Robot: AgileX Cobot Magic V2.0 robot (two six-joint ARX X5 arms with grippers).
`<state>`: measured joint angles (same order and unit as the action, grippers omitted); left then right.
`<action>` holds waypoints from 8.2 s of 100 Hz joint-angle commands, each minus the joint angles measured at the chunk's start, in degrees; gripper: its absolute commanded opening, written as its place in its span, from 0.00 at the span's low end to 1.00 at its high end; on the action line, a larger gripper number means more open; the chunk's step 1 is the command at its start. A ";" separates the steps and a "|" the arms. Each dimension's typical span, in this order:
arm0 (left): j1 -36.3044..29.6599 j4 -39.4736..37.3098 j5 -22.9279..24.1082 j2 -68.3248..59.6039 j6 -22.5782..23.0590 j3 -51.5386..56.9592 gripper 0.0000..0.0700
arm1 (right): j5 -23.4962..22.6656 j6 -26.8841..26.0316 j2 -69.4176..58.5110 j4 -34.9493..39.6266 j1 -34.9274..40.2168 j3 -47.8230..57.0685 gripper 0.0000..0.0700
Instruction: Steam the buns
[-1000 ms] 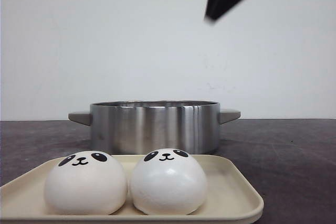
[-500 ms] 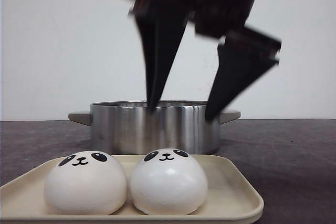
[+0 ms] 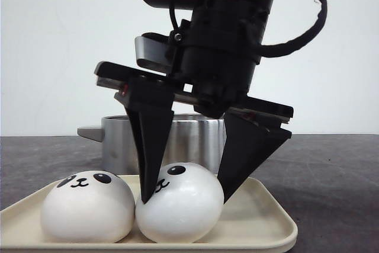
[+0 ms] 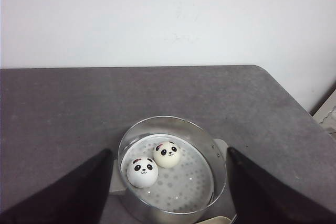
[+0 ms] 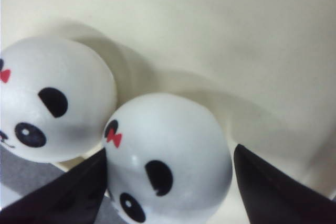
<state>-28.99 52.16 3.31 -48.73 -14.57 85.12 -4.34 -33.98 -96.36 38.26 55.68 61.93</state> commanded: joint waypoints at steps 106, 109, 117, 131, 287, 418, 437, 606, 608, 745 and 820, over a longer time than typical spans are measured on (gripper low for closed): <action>-0.33 -3.76 0.35 -0.66 0.42 1.18 0.55 | 8.15 19.76 4.57 3.98 -15.02 33.86 0.01; -0.33 -3.74 0.35 -0.70 0.42 1.18 0.55 | 7.85 20.02 3.32 4.42 -15.72 33.86 0.01; -0.33 -3.74 0.35 -0.83 0.42 1.18 0.55 | 6.78 20.74 -0.04 5.05 -17.09 33.86 0.01; -0.33 -3.58 0.35 -1.09 0.42 1.18 0.55 | 5.92 22.77 -6.82 4.22 -18.43 33.86 0.01; -0.33 2.64 0.35 -2.23 0.59 1.14 0.55 | 2.82 23.23 -20.11 4.11 -20.24 33.88 0.71; -12.02 -6.08 -9.01 -20.59 -4.92 -30.18 0.83 | 19.56 23.69 25.09 20.76 -3.30 48.33 0.01; -15.23 -6.78 -9.84 -29.59 -4.96 -30.18 0.92 | 21.35 23.45 25.73 23.87 -3.30 48.33 0.01; -12.79 -24.74 7.61 -32.26 7.45 -4.55 0.00 | 20.72 24.35 25.66 24.00 -3.30 48.30 0.01; -12.55 -24.79 7.61 -32.59 7.43 -4.55 0.00 | 20.65 24.35 25.66 24.00 -3.30 48.30 0.01; -8.07 -14.64 1.25 -58.23 1.16 2.25 0.74 | 19.43 23.91 25.59 25.24 -3.30 47.89 0.01; -7.93 -3.34 4.59 -12.57 9.33 11.13 0.02 | 19.76 25.24 26.84 7.63 -1.79 29.49 0.01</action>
<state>-36.51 47.46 7.66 -63.57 -6.50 95.44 17.17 -9.21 -69.17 50.37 52.93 93.03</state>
